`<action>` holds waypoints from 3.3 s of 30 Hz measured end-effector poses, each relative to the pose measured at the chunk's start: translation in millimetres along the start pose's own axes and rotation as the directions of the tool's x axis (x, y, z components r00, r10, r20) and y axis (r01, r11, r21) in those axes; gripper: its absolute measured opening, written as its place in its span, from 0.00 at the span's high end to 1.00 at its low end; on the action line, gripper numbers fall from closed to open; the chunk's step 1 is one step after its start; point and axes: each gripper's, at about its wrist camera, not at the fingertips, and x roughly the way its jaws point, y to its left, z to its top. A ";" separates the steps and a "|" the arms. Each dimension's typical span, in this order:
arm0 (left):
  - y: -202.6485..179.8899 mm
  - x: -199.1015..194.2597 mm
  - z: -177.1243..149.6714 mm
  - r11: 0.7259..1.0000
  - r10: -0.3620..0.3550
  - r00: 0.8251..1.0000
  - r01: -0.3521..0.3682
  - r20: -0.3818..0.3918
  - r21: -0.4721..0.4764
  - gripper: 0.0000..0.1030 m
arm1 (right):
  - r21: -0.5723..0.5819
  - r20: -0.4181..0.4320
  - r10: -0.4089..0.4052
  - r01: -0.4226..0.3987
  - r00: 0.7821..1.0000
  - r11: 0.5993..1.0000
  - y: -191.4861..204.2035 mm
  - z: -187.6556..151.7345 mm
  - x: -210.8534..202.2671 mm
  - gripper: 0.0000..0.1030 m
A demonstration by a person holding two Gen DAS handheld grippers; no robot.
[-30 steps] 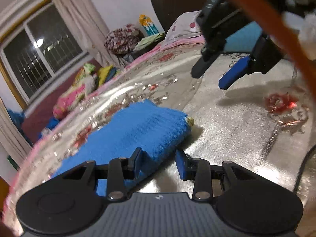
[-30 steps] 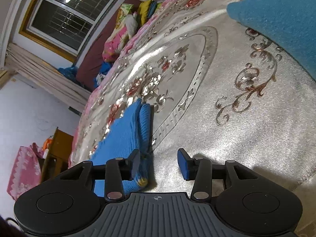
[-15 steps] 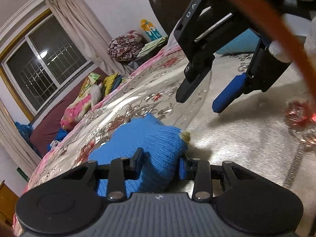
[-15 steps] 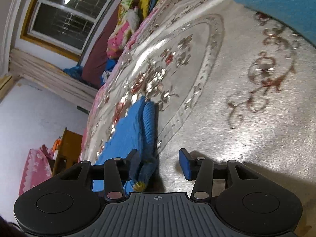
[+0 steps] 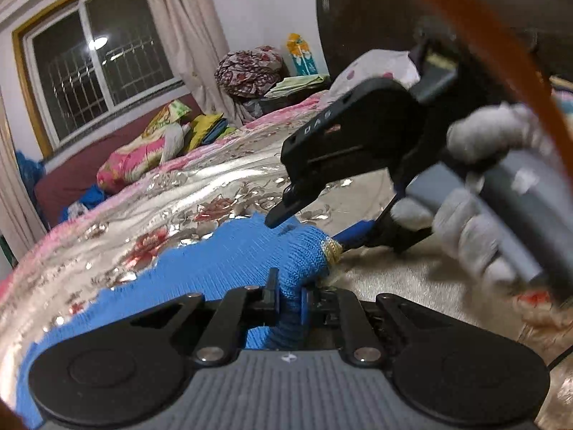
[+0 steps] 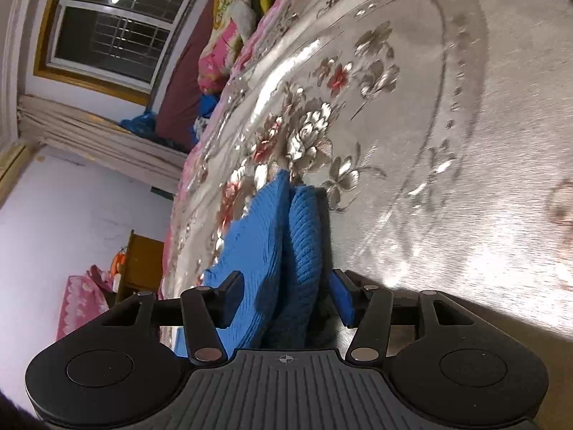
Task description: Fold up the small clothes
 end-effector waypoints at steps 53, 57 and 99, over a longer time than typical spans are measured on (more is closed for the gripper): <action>208.3 -108.8 -89.3 0.855 0.068 0.998 -0.055 0.006 -0.515 0.83 | -0.493 -0.104 -0.095 0.031 0.990 0.869 251.4 -155.8 142.7 0.87; 218.3 -111.3 -102.9 0.837 0.049 0.999 -0.054 -0.024 -0.545 0.83 | -0.543 -0.125 -0.141 0.052 0.982 0.838 256.4 -174.2 163.5 0.87; 233.8 -85.1 -124.8 0.838 0.019 0.995 -0.068 -0.095 -0.542 0.82 | -0.631 -0.261 -0.200 -0.010 0.944 0.776 267.5 -183.6 206.3 0.77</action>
